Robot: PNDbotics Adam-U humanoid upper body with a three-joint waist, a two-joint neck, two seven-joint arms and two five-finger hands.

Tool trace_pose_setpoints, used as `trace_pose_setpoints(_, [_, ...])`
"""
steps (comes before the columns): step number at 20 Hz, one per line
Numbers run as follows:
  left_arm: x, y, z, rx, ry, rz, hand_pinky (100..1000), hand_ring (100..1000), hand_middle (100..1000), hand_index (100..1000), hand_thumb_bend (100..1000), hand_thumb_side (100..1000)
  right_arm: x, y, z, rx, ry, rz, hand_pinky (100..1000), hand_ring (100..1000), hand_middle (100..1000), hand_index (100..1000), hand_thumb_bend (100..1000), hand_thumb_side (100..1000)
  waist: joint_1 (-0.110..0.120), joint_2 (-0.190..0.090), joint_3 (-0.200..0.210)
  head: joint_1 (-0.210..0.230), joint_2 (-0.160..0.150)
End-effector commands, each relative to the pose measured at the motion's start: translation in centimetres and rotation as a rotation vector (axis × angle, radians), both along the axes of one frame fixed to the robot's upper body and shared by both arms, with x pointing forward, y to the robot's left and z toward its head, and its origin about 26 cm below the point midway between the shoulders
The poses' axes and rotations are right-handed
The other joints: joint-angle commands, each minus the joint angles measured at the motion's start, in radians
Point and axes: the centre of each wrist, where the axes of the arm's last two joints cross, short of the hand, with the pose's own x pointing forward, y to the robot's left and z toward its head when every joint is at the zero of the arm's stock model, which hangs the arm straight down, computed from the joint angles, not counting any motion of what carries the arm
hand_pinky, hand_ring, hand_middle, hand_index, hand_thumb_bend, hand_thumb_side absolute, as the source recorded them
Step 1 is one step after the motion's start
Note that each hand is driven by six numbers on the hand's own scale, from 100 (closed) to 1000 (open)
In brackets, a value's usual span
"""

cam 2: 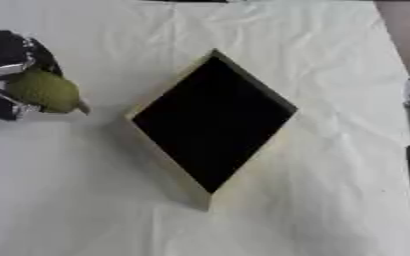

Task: Pick up objects on the table and place them in the box.

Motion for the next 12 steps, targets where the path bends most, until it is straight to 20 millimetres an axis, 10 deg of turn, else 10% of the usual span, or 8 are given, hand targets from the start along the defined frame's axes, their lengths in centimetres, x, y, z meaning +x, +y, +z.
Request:
trace_pose_setpoints(1, [-1.5,-1.2,2.4,-0.018,-0.096,-0.074,363,500,462,640,126,100,-0.4,-0.1,0.8,-0.013,-0.031,0.002,822,682,669,821,307,597,0.002,-0.032,0.000,0.001,-0.006])
trace_pose_setpoints(12, [-1.6,-8.5,4.7,-0.173,-0.124,-0.326,299,450,407,592,125,100,-0.6,-0.6,1.7,-0.011,-0.073,-0.026,819,684,673,822,308,593,0.001,-0.038,-0.011,-0.005,0.005])
